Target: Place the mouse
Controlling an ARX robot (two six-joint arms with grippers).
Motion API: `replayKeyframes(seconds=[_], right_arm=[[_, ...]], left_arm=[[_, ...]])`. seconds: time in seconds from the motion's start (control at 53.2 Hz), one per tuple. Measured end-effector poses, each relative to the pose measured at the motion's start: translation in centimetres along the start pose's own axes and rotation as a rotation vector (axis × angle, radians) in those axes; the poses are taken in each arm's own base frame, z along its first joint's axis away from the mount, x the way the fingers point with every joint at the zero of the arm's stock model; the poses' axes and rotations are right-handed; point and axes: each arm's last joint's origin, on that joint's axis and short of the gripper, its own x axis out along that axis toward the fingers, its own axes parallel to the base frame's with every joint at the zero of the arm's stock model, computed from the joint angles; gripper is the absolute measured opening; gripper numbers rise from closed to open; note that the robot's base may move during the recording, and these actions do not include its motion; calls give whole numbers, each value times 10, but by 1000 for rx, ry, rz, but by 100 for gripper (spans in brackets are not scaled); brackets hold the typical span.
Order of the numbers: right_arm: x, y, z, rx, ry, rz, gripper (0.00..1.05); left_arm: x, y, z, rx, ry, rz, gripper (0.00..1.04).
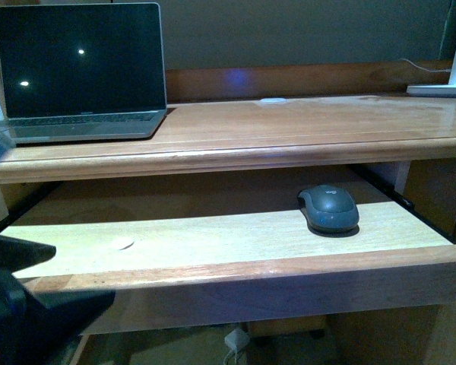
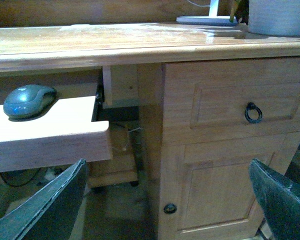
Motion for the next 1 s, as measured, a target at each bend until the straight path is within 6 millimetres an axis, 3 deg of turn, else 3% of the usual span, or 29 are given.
replayKeyframes(seconds=[0.169, 0.244, 0.545, 0.639, 0.695, 0.996], right_arm=[[0, 0, 0, 0, 0, 0, 97], [0, 0, 0, 0, 0, 0, 97], [0, 0, 0, 0, 0, -1, 97], [0, 0, 0, 0, 0, 0, 97], [0, 0, 0, 0, 0, -1, 97], [0, 0, -1, 15, 16, -17, 97]], left_arm=[[-35, -22, 35, -220, -160, 52, 97], [-49, -33, 41, -283, -182, 105, 97], [-102, -67, 28, -355, -264, 393, 97], [-117, -79, 15, -254, -364, 575, 83], [-126, -82, -3, -202, -381, 645, 71], [-125, -69, -43, -146, -365, 679, 11]])
